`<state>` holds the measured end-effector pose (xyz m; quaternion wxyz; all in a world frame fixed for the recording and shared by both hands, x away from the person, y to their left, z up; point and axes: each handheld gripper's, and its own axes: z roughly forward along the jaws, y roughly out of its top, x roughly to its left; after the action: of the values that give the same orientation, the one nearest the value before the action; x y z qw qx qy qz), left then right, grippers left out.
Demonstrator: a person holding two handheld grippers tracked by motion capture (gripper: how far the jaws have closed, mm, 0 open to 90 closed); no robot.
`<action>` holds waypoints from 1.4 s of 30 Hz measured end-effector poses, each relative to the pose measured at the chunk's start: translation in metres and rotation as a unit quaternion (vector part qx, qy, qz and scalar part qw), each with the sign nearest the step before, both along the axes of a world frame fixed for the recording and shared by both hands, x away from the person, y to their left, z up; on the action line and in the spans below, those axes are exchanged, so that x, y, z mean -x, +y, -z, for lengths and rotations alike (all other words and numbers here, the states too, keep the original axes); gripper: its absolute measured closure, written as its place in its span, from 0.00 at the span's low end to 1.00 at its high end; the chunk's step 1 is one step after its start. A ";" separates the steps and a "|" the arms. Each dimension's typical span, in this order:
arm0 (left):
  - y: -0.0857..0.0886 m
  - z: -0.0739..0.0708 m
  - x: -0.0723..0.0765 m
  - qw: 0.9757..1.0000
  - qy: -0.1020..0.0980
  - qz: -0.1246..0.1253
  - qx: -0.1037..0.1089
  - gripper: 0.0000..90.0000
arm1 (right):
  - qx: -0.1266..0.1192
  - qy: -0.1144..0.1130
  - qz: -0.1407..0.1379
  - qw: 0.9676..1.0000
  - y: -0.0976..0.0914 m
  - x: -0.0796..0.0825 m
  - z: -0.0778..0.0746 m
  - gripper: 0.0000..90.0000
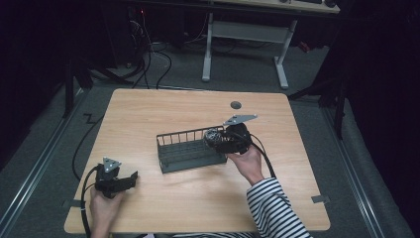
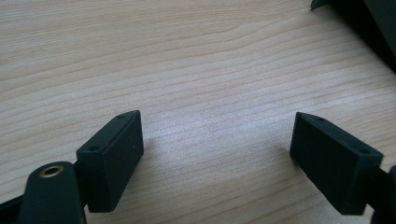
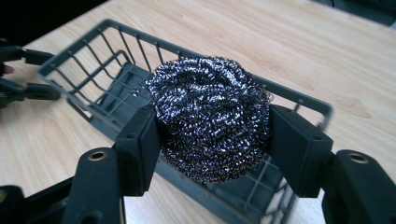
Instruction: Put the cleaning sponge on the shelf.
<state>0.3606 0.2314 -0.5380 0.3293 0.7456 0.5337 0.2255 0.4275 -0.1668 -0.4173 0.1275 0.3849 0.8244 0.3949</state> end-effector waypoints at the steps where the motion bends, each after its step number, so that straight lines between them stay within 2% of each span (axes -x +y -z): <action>1: 0.000 0.000 0.000 1.000 -0.001 0.000 0.000 0.20 | 0.002 0.007 0.002 1.000 0.003 -0.003 0.002 0.42; 11: 0.000 0.000 0.000 1.000 0.000 0.001 0.000 0.19 | 0.043 0.046 0.005 0.998 0.024 -0.023 0.022 0.41; 16: 0.000 0.000 0.000 1.000 0.000 0.001 0.000 0.19 | 0.068 0.046 -0.002 0.997 0.032 -0.025 0.028 0.39; 25: 0.000 0.000 0.000 1.000 0.000 0.000 0.000 0.19 | 0.054 0.047 -0.005 0.997 0.030 -0.024 0.026 0.30; 36: 0.000 0.000 0.000 1.000 0.000 0.001 0.000 0.19 | 0.017 0.015 -0.002 1.000 0.016 -0.012 0.006 0.30; 42: 0.000 0.000 0.000 1.000 0.000 0.001 0.000 0.19 | 0.011 0.002 0.001 1.000 0.004 -0.004 -0.001 0.31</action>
<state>0.3607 0.2313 -0.5380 0.3295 0.7461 0.5332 0.2248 0.4316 -0.1624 -0.4158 0.1310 0.3853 0.8283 0.3851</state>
